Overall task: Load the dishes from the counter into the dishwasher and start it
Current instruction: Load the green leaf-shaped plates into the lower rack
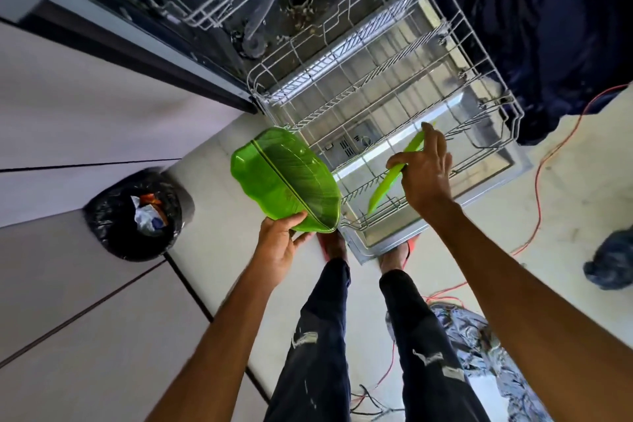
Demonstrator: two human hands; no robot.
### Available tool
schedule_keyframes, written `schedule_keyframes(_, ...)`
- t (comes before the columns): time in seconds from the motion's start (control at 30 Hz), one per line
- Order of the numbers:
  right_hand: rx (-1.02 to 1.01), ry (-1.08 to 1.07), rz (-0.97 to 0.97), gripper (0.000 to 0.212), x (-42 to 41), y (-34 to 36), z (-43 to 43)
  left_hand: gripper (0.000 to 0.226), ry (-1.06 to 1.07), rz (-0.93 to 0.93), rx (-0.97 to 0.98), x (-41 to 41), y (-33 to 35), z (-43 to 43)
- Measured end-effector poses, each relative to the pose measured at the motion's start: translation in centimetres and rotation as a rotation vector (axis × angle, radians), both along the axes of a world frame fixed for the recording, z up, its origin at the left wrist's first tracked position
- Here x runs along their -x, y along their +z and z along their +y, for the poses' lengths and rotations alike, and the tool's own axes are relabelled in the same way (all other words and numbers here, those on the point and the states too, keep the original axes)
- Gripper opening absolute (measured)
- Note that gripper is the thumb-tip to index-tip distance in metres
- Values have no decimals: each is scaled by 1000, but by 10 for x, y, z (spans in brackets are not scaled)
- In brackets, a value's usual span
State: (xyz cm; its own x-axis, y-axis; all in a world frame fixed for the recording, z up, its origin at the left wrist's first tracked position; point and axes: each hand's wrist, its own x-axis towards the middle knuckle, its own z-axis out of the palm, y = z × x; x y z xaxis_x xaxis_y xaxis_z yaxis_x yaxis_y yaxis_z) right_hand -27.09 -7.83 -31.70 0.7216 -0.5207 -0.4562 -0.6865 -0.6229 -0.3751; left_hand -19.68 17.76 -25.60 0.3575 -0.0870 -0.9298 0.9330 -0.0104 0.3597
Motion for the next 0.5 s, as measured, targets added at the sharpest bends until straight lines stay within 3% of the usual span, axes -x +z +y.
schedule_keyframes(0.2,-83,114,96,38,5,-6,-18,33,0,32,-5,13,-6,-1)
schedule_keyframes(0.33,-64,224,51,37,4,-6,-20,32,0,51,-16,20,-8,-2)
schedule_keyframes(0.5,-96,519,9,46,-5,7,-5,33,-11,59,-34,21,-14,-3)
